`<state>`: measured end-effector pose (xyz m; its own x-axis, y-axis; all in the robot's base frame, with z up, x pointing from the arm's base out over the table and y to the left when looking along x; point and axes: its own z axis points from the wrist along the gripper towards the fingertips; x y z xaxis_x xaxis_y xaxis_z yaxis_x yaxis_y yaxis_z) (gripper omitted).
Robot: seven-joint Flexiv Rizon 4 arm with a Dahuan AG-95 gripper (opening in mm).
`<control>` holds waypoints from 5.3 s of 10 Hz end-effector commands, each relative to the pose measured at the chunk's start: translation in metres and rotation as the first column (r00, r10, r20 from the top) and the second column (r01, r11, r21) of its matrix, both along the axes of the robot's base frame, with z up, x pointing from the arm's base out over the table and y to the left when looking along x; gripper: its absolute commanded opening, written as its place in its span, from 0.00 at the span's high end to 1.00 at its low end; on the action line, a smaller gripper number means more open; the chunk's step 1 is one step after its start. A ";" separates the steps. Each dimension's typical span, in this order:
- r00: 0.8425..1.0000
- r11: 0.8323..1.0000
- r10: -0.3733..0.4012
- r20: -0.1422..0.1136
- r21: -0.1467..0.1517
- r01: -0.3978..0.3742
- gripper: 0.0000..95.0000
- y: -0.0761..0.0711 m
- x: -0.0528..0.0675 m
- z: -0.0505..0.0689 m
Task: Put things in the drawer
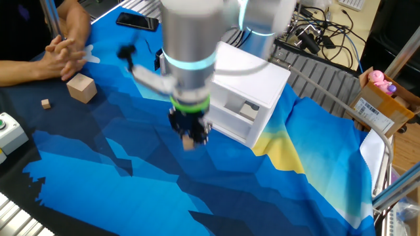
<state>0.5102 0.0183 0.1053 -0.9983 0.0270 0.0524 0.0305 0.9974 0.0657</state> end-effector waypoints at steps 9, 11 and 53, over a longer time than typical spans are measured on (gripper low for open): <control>0.972 0.999 0.027 -0.234 0.026 -0.021 1.00 -0.092 -0.046 0.126; 0.967 1.000 0.007 -0.254 0.007 -0.005 1.00 -0.090 -0.047 0.127; 0.920 0.939 -0.336 -0.201 0.007 0.344 0.60 0.018 0.034 0.091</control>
<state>0.5455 0.0328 0.1992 -0.8998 0.3398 0.2737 0.3699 0.9268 0.0653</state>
